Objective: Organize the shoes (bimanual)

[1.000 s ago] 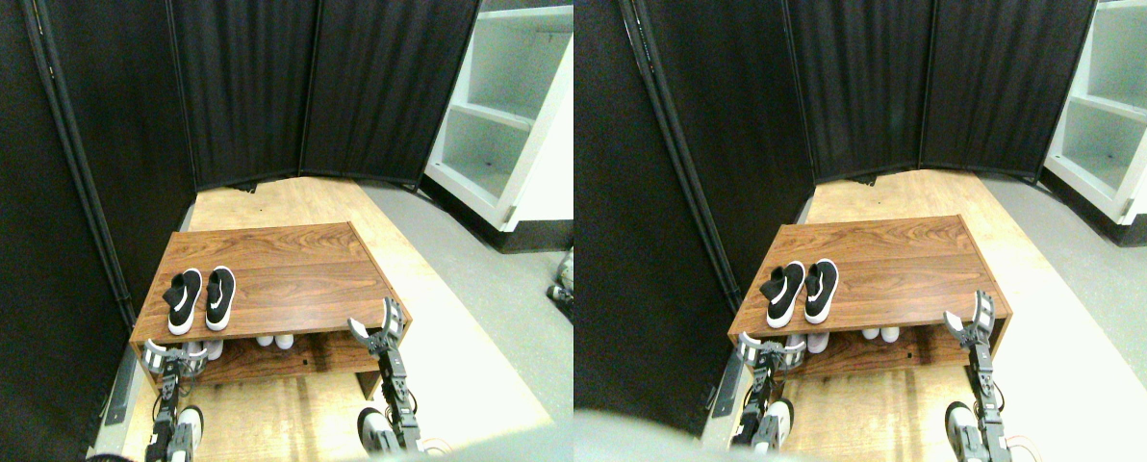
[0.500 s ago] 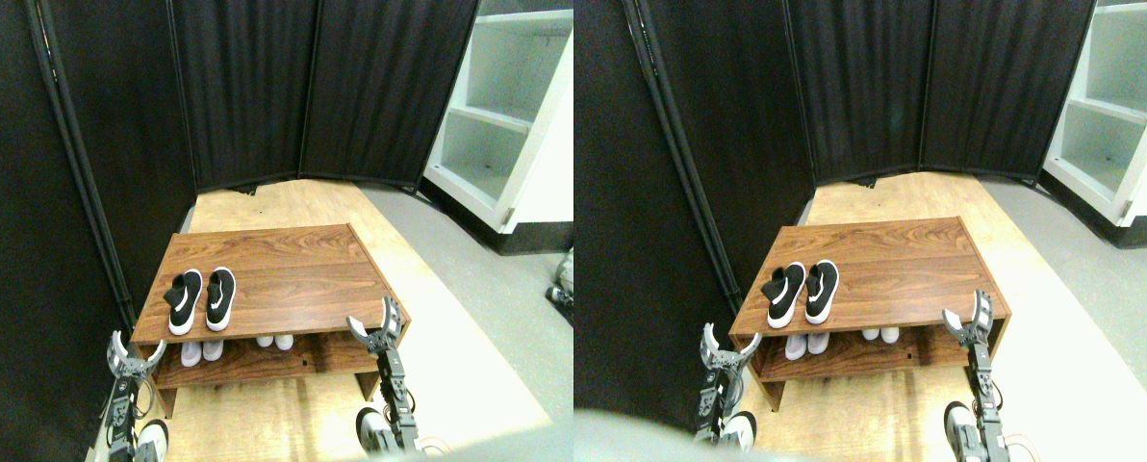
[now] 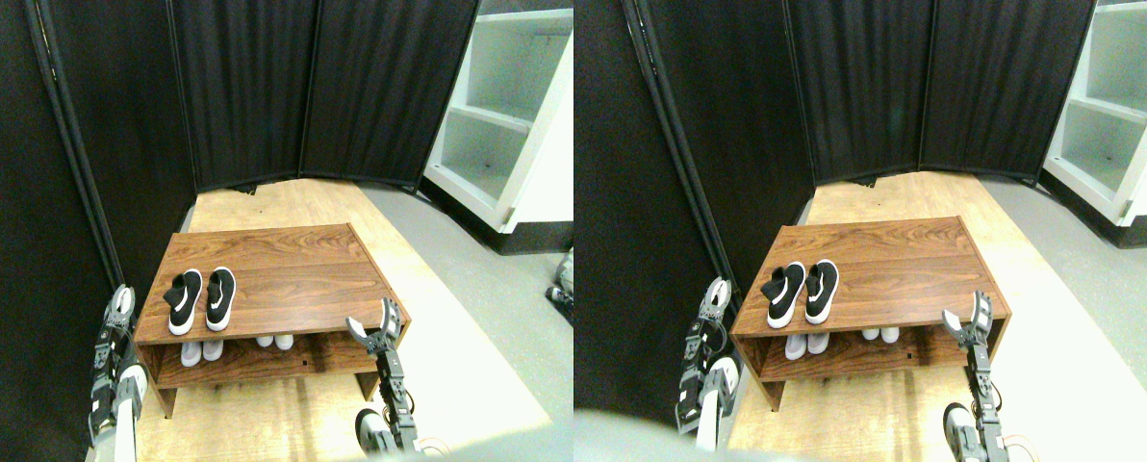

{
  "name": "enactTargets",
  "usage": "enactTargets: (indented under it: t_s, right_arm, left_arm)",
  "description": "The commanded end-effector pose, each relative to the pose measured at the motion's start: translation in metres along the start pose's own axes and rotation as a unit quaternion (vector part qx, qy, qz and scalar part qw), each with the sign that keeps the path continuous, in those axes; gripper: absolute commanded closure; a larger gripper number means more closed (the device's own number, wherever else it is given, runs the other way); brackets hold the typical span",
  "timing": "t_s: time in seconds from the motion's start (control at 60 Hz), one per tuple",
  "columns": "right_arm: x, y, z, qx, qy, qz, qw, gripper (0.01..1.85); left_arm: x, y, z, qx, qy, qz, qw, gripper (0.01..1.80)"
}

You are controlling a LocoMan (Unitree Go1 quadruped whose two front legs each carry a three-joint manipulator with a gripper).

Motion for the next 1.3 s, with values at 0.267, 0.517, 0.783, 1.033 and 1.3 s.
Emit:
enactTargets:
  t_s: [0.267, 0.517, 0.783, 1.033, 1.3]
  right_arm:
    - [0.002, 0.005, 0.005, 0.002, -0.020, 0.010, 1.000, 1.18]
    - [0.003, 0.005, 0.009, -0.019, -0.024, -0.002, 1.000, 1.17]
    - [0.004, 0.004, 0.013, -0.013, -0.030, -0.004, 0.999, 1.18]
    - [0.004, 0.004, 0.013, -0.002, -0.033, 0.000, 0.999, 1.18]
    - [0.002, 0.004, 0.014, -0.014, -0.043, 0.004, 0.999, 1.18]
  left_arm:
    - [0.040, -0.008, -0.033, 0.033, 0.024, 0.042, 0.998, 1.80]
    - [0.046, -0.012, -0.058, 0.035, 0.037, 0.069, 0.996, 1.80]
    - [0.040, -0.007, -0.077, 0.031, 0.021, 0.097, 0.995, 1.80]
    - [0.037, -0.010, -0.093, 0.028, 0.042, 0.089, 0.995, 1.80]
    - [0.040, -0.020, -0.097, 0.016, 0.063, 0.090, 0.994, 1.80]
